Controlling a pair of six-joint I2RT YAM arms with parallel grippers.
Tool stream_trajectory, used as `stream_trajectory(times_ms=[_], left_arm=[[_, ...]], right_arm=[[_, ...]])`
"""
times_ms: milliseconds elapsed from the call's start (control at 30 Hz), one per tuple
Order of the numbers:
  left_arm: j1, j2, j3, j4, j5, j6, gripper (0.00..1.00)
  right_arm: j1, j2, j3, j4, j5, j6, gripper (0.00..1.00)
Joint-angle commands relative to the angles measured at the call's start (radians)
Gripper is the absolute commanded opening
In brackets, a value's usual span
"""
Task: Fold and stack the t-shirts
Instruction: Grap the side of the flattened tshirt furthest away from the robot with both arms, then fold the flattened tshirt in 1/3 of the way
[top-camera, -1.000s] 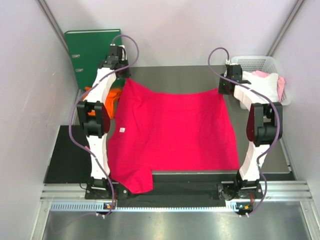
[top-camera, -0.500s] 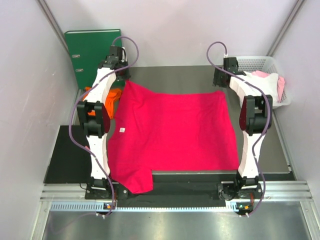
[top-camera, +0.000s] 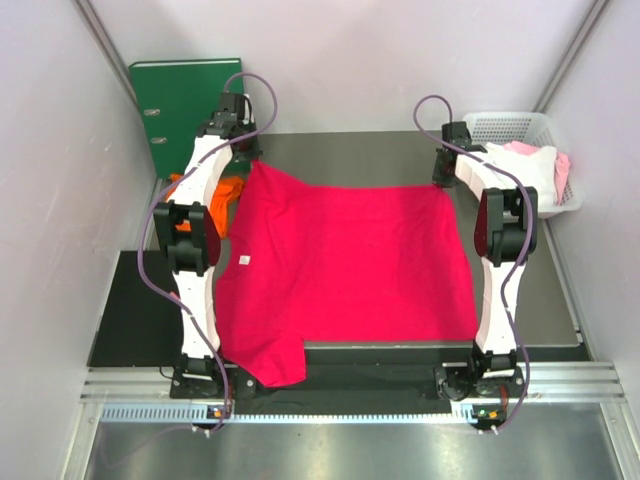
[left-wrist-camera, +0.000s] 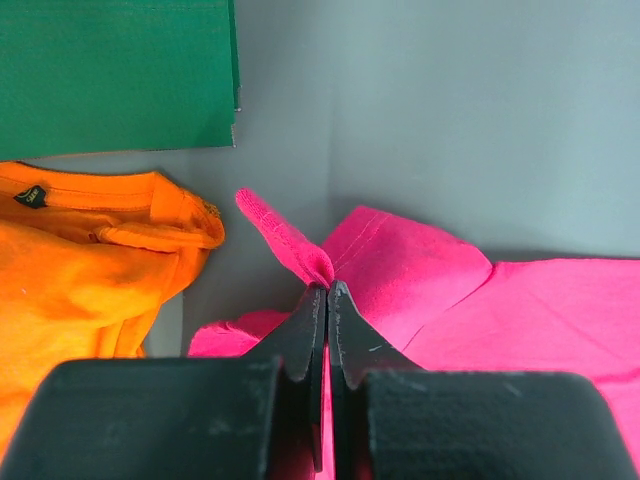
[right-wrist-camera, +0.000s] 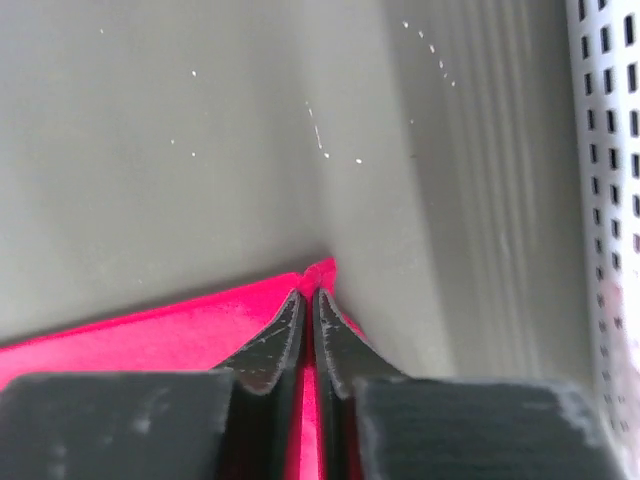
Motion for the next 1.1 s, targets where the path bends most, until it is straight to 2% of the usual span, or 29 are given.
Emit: stream_trajectory(times_ms=[0,233,400,667,867,1067], left_arm=[[0.004,-0.003,0.043,0.008,0.003,-0.003,0.00],[0.006,-0.049,0.024,0.003,-0.002,-0.004,0.00],[0.006,-0.120,-0.052,-0.015,-0.002,-0.013,0.00],[0.006,-0.249,-0.209,-0.070,-0.084,-0.026,0.00],[0.006,-0.299,-0.313,-0.151,-0.129,-0.041,0.00],[0.006,-0.371,-0.434,-0.159,-0.132,-0.062,0.00]], right_arm=[[-0.004,-0.011,0.015,0.008,0.001,0.027,0.00],[-0.004,-0.128,-0.089,0.083,0.037,0.020,0.00],[-0.004,-0.273,-0.214,0.123,0.059,0.013,0.00],[-0.004,-0.528,-0.422,0.157,0.074,0.047,0.00],[-0.002,-0.597,-0.537,0.107,0.053,0.066,0.00],[-0.001,-0.654,-0.680,0.098,0.028,0.086,0.00]])
